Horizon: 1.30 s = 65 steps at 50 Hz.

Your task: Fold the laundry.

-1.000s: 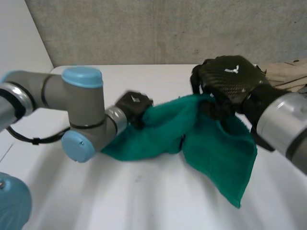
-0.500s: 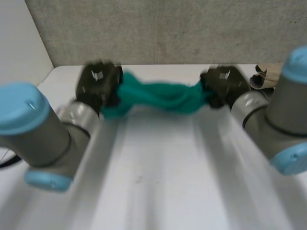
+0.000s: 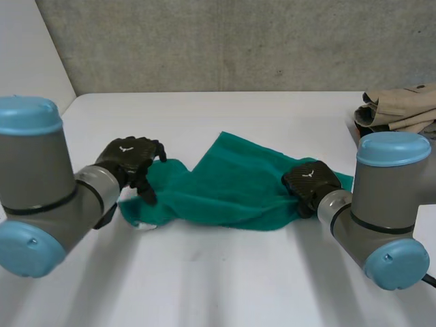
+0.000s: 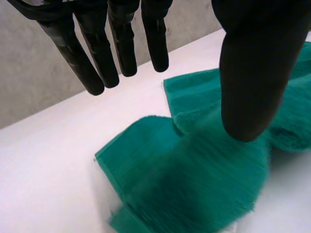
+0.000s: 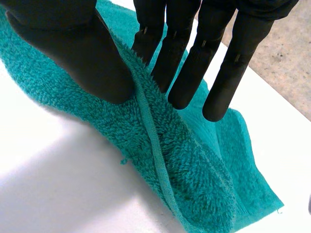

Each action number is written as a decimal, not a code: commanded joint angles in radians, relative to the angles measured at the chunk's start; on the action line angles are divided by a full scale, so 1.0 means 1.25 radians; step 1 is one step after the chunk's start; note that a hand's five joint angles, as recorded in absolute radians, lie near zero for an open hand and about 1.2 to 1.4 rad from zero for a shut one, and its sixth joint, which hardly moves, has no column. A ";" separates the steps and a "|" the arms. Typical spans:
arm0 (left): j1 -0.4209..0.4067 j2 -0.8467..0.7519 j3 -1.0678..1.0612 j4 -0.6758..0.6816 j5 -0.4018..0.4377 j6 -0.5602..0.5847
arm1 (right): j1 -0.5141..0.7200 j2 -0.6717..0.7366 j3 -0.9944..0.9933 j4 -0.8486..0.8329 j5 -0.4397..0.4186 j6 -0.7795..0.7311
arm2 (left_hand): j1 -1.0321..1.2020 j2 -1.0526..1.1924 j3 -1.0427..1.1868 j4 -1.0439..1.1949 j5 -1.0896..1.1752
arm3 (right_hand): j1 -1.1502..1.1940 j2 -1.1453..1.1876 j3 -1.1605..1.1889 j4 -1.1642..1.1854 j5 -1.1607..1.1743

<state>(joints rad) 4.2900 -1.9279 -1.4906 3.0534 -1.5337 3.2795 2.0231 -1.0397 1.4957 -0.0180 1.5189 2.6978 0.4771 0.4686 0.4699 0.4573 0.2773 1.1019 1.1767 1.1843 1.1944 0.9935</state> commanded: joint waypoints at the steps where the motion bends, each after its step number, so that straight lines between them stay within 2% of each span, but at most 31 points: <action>1: 0.047 -0.022 -0.009 -0.094 0.017 0.000 | -0.006 -0.010 0.004 -0.002 -0.003 0.003 | 0.094 0.101 0.100 0.110 0.115 | 0.236 0.176 0.170 0.162 0.183; 14: 0.052 0.024 -0.124 -0.063 0.028 -0.010 | -0.011 -0.008 0.005 -0.002 -0.004 -0.001 | 0.132 0.139 0.138 0.148 0.152 | 0.236 0.176 0.170 0.162 0.183; 20: 0.029 0.100 -0.195 -0.055 0.010 -0.017 | -0.010 -0.005 0.004 -0.002 -0.004 -0.002 | 0.148 0.155 0.154 0.164 0.169 | 0.236 0.176 0.170 0.162 0.183; 27: 0.034 0.138 -0.251 -0.048 -0.027 -0.018 | -0.008 -0.006 0.004 -0.002 -0.004 -0.003 | 0.249 0.256 0.255 0.265 0.270 | 0.236 0.176 0.170 0.162 0.183; 37: 0.029 0.081 -0.251 -0.033 -0.006 -0.016 | -0.006 -0.011 0.005 0.003 -0.004 -0.003 | 0.231 0.238 0.237 0.247 0.251 | 0.236 0.176 0.170 0.162 0.183; 40: 0.023 0.056 -0.237 -0.020 -0.008 -0.016 | -0.006 -0.013 0.005 0.003 -0.004 -0.003 | 0.174 0.181 0.180 0.190 0.195 | 0.236 0.176 0.170 0.162 0.183; 46: -0.003 -0.010 -0.188 -0.001 -0.021 -0.013 | -0.008 -0.021 0.007 0.003 -0.003 0.000 | 0.181 0.188 0.187 0.197 0.201 | 0.236 0.176 0.170 0.162 0.183; 51: -0.036 -0.053 -0.151 0.003 -0.042 -0.013 | -0.011 -0.031 0.009 0.006 -0.001 0.002 | 0.326 0.333 0.332 0.342 0.347 | 0.236 0.176 0.170 0.162 0.183; 52: -0.049 -0.066 -0.142 0.003 -0.049 -0.013 | -0.012 -0.033 0.009 0.008 -0.001 0.003 | 0.552 0.559 0.558 0.568 0.573 | 0.236 0.176 0.170 0.162 0.183; 53: -0.056 -0.071 -0.137 0.003 -0.054 -0.015 | -0.012 -0.036 0.009 0.011 -0.001 0.003 | 0.699 0.706 0.705 0.715 0.719 | 0.236 0.176 0.170 0.162 0.183; 54: -0.060 -0.074 -0.132 0.003 -0.059 -0.017 | -0.013 -0.037 0.009 0.013 -0.001 0.003 | 0.735 0.742 0.741 0.751 0.755 | 0.236 0.176 0.170 0.162 0.183; 59: -0.063 -0.046 -0.108 -0.006 -0.096 -0.022 | -0.023 -0.052 0.002 0.038 0.001 -0.002 | 0.735 0.742 0.741 0.751 0.756 | 0.236 0.176 0.170 0.162 0.183; 65: -0.029 0.163 -0.083 -0.020 -0.089 -0.010 | -0.050 -0.131 -0.044 0.144 0.002 -0.030 | 0.735 0.742 0.741 0.751 0.756 | 0.236 0.176 0.170 0.162 0.183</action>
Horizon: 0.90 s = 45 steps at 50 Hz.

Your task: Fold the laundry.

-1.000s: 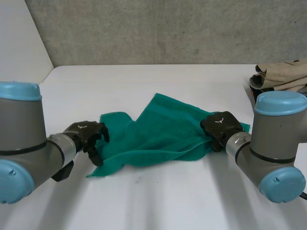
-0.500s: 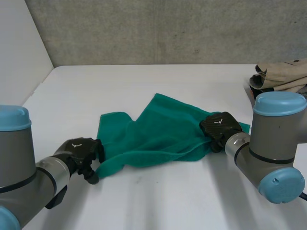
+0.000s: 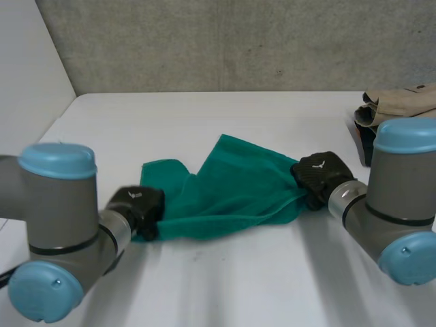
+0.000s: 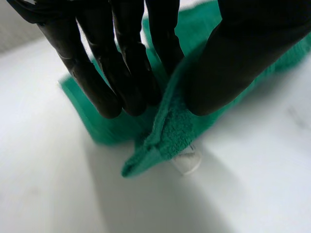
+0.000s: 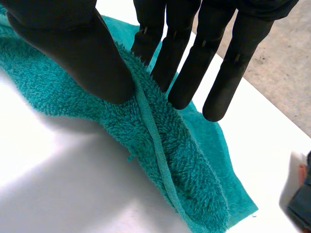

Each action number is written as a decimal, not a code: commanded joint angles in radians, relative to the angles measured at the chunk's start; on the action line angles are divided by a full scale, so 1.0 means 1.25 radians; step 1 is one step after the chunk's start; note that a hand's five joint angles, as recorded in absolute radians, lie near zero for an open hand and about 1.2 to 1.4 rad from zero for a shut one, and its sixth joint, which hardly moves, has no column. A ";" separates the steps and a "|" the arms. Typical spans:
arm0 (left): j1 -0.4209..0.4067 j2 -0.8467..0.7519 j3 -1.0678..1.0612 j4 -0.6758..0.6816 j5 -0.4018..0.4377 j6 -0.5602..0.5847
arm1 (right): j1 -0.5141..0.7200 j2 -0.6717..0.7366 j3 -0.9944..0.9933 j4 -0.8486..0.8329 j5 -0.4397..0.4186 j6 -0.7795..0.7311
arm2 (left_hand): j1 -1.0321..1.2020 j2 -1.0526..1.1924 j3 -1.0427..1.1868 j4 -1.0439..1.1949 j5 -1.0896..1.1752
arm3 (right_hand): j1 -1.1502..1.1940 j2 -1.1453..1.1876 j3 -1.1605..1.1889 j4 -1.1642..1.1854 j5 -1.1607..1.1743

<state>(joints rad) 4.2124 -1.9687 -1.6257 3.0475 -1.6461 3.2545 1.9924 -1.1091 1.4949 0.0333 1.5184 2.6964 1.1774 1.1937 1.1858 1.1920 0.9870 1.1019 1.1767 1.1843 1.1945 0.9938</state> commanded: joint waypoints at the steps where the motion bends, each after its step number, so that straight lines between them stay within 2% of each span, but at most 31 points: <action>1: 0.042 0.219 0.029 -0.017 0.005 0.014 | -0.030 -0.093 -0.052 0.124 0.003 -0.039 | 0.175 0.162 0.168 0.163 0.188 | 0.236 0.176 0.170 0.161 0.182; 4: 0.080 0.306 0.039 -0.017 0.034 0.030 | -0.044 -0.167 -0.080 0.192 0.003 -0.068 | 0.175 0.162 0.168 0.163 0.188 | 0.236 0.176 0.170 0.161 0.182; 9: 0.112 0.355 0.040 -0.019 0.090 0.054 | -0.056 -0.255 -0.107 0.267 -0.005 -0.102 | 0.175 0.162 0.168 0.163 0.188 | 0.236 0.176 0.170 0.161 0.182; 14: 0.109 0.279 0.048 -0.023 0.100 0.086 | -0.050 -0.246 -0.137 0.344 -0.021 -0.143 | 0.175 0.162 0.168 0.163 0.188 | 0.236 0.176 0.170 0.161 0.182; 18: 0.098 0.114 0.104 0.000 0.067 0.130 | -0.037 -0.142 -0.189 0.382 -0.034 -0.158 | 0.175 0.162 0.168 0.163 0.188 | 0.236 0.176 0.170 0.161 0.182; 21: 0.108 0.011 0.212 0.044 0.049 0.139 | -0.026 -0.053 -0.267 0.355 -0.030 -0.148 | 0.175 0.162 0.168 0.163 0.188 | 0.236 0.176 0.170 0.161 0.182; 24: 0.118 -0.044 0.354 0.123 0.064 0.143 | -0.023 0.013 -0.383 0.305 -0.018 -0.143 | 0.175 0.162 0.168 0.163 0.188 | 0.236 0.176 0.170 0.161 0.182; 26: 0.120 -0.050 0.420 0.166 0.080 0.142 | -0.024 0.037 -0.452 0.257 -0.004 -0.138 | 0.175 0.162 0.168 0.163 0.188 | 0.236 0.176 0.170 0.161 0.182; 28: 0.121 -0.040 0.505 0.260 0.109 0.144 | -0.026 0.045 -0.538 0.179 0.026 -0.129 | 0.175 0.162 0.168 0.163 0.188 | 0.236 0.176 0.170 0.161 0.182; 29: 0.123 -0.029 0.548 0.329 0.113 0.140 | -0.027 0.042 -0.578 0.114 0.048 -0.114 | 0.175 0.162 0.168 0.163 0.188 | 0.236 0.176 0.170 0.161 0.182; 32: 0.118 0.005 0.592 0.431 0.095 0.125 | -0.024 0.009 -0.612 -0.009 0.064 -0.087 | 0.175 0.162 0.168 0.163 0.188 | 0.236 0.176 0.170 0.161 0.182; 35: 0.117 0.029 0.593 0.470 0.086 0.111 | -0.021 -0.031 -0.602 -0.077 0.042 -0.077 | 0.175 0.162 0.168 0.163 0.188 | 0.236 0.176 0.170 0.161 0.182; 39: 0.128 0.052 0.547 0.455 0.081 0.101 | -0.016 -0.060 -0.553 -0.056 -0.003 -0.086 | 0.175 0.162 0.168 0.163 0.188 | 0.236 0.176 0.170 0.161 0.182; 45: 0.161 0.105 0.316 0.429 0.058 0.057 | -0.019 -0.066 -0.417 -0.014 -0.049 -0.087 | 0.175 0.162 0.168 0.163 0.188 | 0.236 0.176 0.170 0.161 0.182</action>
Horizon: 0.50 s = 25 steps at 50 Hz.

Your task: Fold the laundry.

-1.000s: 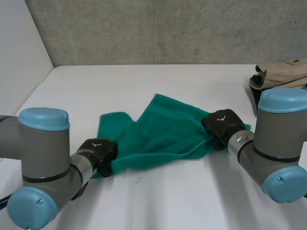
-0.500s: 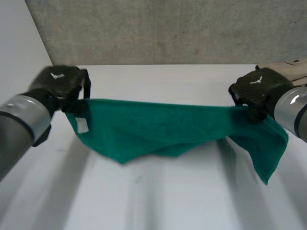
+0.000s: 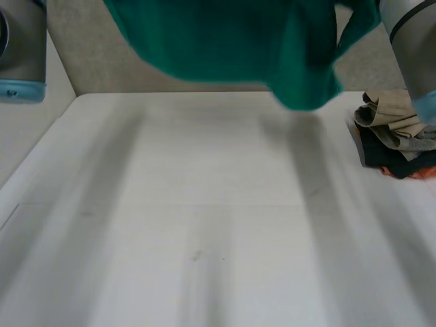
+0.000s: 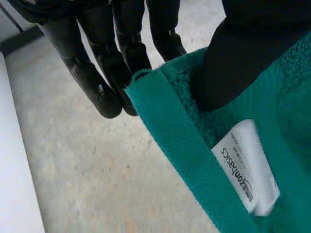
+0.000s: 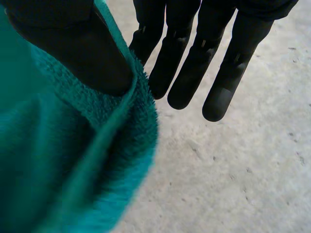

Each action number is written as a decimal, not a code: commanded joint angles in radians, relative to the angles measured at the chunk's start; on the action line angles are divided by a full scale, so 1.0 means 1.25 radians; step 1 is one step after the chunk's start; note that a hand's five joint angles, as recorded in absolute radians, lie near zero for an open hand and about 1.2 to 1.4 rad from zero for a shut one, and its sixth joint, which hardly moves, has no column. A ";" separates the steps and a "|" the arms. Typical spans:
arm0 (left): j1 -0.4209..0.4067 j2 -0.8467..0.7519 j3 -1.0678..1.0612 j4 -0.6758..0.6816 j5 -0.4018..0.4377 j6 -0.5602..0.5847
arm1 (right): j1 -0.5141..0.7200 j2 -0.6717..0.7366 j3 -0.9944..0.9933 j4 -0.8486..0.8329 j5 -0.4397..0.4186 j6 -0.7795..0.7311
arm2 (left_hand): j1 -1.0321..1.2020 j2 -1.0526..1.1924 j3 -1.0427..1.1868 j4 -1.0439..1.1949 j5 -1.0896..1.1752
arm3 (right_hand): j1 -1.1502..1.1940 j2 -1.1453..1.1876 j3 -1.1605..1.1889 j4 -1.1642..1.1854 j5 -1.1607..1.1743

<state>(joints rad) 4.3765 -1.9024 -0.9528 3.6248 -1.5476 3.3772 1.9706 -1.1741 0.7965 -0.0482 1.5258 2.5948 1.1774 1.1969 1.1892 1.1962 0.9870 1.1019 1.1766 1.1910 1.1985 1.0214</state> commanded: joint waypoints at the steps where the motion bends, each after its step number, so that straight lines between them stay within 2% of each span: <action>1: 0.032 0.057 -0.257 -0.033 -0.020 -0.049 | -0.002 -0.013 0.163 0.056 -0.060 -0.006 | 0.175 0.160 0.166 0.160 0.188 | 0.236 0.176 0.164 0.158 0.160; 6: 0.037 0.058 -0.451 0.002 -0.003 -0.074 | -0.006 0.013 0.315 0.072 -0.094 -0.010 | 0.175 0.160 0.166 0.160 0.188 | 0.236 0.176 0.164 0.158 0.160; 12: 0.040 -0.012 -0.619 0.105 0.018 -0.069 | -0.014 0.119 0.471 0.044 -0.114 -0.023 | 0.175 0.160 0.166 0.160 0.188 | 0.214 0.154 0.143 0.137 0.139; 14: 0.045 -0.029 -0.635 0.126 0.018 -0.067 | -0.014 0.149 0.482 0.036 -0.110 -0.026 | 0.175 0.160 0.166 0.160 0.188 | 0.116 0.056 0.045 0.039 0.041; 18: 0.055 -0.049 -0.655 0.128 0.013 -0.065 | -0.014 0.182 0.491 0.032 -0.094 -0.026 | 0.175 0.160 0.166 0.160 0.188 | -0.459 -0.519 -0.530 -0.536 -0.534; 23: 0.075 -0.010 -0.658 0.081 0.017 -0.071 | -0.028 0.121 0.539 -0.031 -0.045 0.043 | 0.175 0.160 0.166 0.160 0.188 | -0.664 -0.724 -0.735 -0.741 -0.739; 25: 0.083 0.015 -0.656 0.064 0.019 -0.072 | -0.035 0.088 0.559 -0.046 -0.045 0.076 | 0.175 0.160 0.166 0.160 0.188 | -0.678 -0.738 -0.750 -0.756 -0.754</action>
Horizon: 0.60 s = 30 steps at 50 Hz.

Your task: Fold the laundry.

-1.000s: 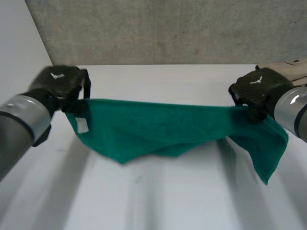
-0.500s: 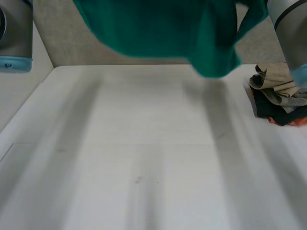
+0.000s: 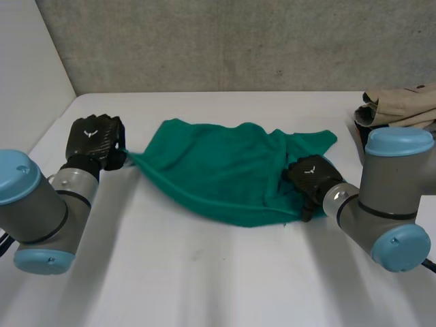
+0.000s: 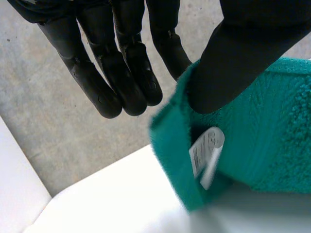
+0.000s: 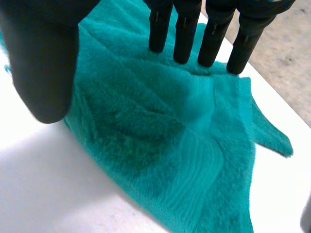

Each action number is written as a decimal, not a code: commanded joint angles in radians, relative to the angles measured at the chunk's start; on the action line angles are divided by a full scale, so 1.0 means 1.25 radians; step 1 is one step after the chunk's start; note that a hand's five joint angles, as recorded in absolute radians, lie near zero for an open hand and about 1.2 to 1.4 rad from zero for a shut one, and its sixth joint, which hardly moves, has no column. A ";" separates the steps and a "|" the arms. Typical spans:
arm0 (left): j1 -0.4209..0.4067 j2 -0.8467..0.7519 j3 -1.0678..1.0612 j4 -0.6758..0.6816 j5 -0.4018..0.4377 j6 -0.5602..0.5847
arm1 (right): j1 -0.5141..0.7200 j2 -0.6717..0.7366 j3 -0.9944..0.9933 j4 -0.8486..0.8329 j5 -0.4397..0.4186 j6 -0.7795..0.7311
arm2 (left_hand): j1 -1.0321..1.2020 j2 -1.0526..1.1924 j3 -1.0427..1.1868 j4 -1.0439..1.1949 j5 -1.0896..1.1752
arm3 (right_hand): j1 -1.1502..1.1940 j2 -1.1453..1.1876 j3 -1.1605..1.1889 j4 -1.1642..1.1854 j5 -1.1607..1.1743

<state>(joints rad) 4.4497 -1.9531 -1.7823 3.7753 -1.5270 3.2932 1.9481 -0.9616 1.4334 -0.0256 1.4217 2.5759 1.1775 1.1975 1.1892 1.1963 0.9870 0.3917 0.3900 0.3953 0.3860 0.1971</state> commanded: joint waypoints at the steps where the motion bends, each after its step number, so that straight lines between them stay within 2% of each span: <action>1: 0.030 0.066 0.006 -0.066 0.004 -0.006 | -0.022 -0.099 0.060 -0.073 0.036 0.111 | 0.175 0.159 0.166 0.160 0.188 | -0.113 -0.111 -0.115 -0.108 -0.097; 6: 0.063 0.138 0.001 -0.130 0.041 -0.019 | -0.084 -0.185 0.085 -0.030 0.002 0.208 | 0.175 0.159 0.166 0.160 0.188 | -0.110 -0.109 -0.113 -0.106 -0.094; 11: 0.078 0.166 -0.001 -0.168 0.066 -0.033 | -0.136 -0.170 0.058 0.096 -0.054 0.211 | 0.175 0.159 0.166 0.160 0.188 | 0.009 0.011 0.006 0.014 0.025; 16: 0.093 0.181 0.004 -0.178 0.068 -0.033 | -0.180 -0.125 0.024 0.166 -0.097 0.108 | 0.175 0.159 0.166 0.160 0.188 | 0.167 0.168 0.164 0.171 0.183; 17: 0.095 0.182 0.005 -0.178 0.068 -0.033 | -0.194 -0.111 0.016 0.185 -0.110 0.055 | 0.175 0.159 0.166 0.160 0.188 | 0.218 0.219 0.215 0.223 0.234; 22: 0.101 0.187 0.011 -0.179 0.068 -0.035 | -0.220 -0.078 0.008 0.208 -0.156 -0.091 | 0.175 0.159 0.166 0.160 0.188 | 0.261 0.262 0.258 0.265 0.277; 24: 0.100 0.187 0.011 -0.179 0.067 -0.035 | -0.222 -0.058 0.004 0.202 -0.176 -0.122 | 0.175 0.159 0.166 0.160 0.188 | 0.254 0.255 0.251 0.258 0.270; 30: 0.092 0.183 0.012 -0.179 0.067 -0.035 | -0.222 -0.031 -0.002 0.162 -0.206 -0.110 | 0.175 0.159 0.166 0.160 0.188 | 0.191 0.192 0.188 0.195 0.207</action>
<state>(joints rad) 4.5733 -1.7200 -1.7695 3.5499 -1.4421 3.2490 1.6713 -1.0383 1.4372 0.2265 1.2062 2.4571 1.1774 1.1975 1.1892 1.1964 0.9870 0.5985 0.6034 0.6059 0.6041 0.4286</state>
